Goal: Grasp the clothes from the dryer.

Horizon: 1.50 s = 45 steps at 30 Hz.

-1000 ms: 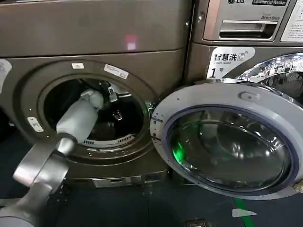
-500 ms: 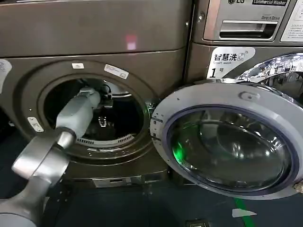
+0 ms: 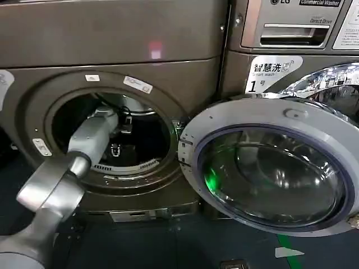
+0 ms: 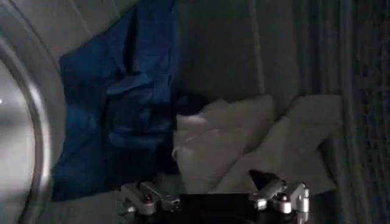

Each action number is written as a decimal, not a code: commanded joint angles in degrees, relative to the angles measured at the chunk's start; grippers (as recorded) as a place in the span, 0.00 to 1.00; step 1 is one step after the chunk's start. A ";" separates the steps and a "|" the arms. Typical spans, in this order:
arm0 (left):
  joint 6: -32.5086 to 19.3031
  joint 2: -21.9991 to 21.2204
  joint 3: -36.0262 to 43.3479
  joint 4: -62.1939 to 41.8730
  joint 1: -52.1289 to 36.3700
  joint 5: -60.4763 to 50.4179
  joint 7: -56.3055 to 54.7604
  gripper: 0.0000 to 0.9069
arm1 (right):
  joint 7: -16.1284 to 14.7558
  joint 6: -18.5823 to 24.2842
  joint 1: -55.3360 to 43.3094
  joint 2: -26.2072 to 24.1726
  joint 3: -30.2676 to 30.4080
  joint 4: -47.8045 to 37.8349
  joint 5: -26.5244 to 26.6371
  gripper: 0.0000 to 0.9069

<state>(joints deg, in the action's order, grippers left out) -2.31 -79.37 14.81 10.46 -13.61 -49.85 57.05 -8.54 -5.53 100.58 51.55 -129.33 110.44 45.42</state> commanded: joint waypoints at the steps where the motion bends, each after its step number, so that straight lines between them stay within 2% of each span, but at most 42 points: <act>1: 0.79 -0.02 -1.22 -1.11 1.10 -0.34 -1.49 1.00 | -0.01 0.05 0.08 -0.04 -0.07 0.05 -0.03 1.00; 9: 1.03 -0.05 -2.85 -1.31 1.69 2.14 -1.39 0.98 | -0.02 0.09 0.12 0.00 -0.12 0.00 -0.05 1.00; 10: 1.02 -0.03 -2.90 -1.30 1.81 2.36 -1.44 0.84 | -0.05 0.10 0.13 0.05 -0.12 0.03 -0.06 1.00; 11: 1.04 -0.02 -2.99 -1.31 1.88 2.40 -1.43 0.60 | -0.05 0.11 0.15 0.09 -0.11 0.02 -0.05 1.00; 13: 0.99 0.05 -2.99 -1.32 1.96 2.60 -1.43 0.34 | -0.06 0.12 0.14 0.09 -0.12 -0.01 -0.05 1.00; 14: 0.96 0.10 -3.00 -1.31 1.98 2.71 -1.41 0.24 | -0.08 0.13 0.18 0.06 -0.14 -0.04 -0.05 1.00; 17: 0.83 0.09 -2.94 -1.33 1.95 3.55 -1.63 0.11 | -0.09 0.13 0.18 -0.08 -0.16 -0.09 -0.05 1.00; 24: 0.57 0.10 -3.28 -1.30 2.11 4.42 -1.72 0.00 | -0.08 0.15 0.07 -0.13 0.00 -0.23 -0.05 1.00; 36: 2.77 1.53 -8.36 3.46 4.04 10.20 -7.17 0.00 | -0.03 0.13 -0.39 0.06 0.77 -0.04 -0.29 1.00; 45: 5.85 2.95 -19.09 11.20 8.79 16.23 -15.97 0.00 | -0.04 0.16 -0.64 0.33 1.42 0.03 -1.24 1.00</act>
<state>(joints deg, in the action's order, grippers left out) 1.40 -77.52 3.55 15.29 -8.07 -39.18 48.05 -8.62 -5.39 100.00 51.91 -128.06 110.49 44.47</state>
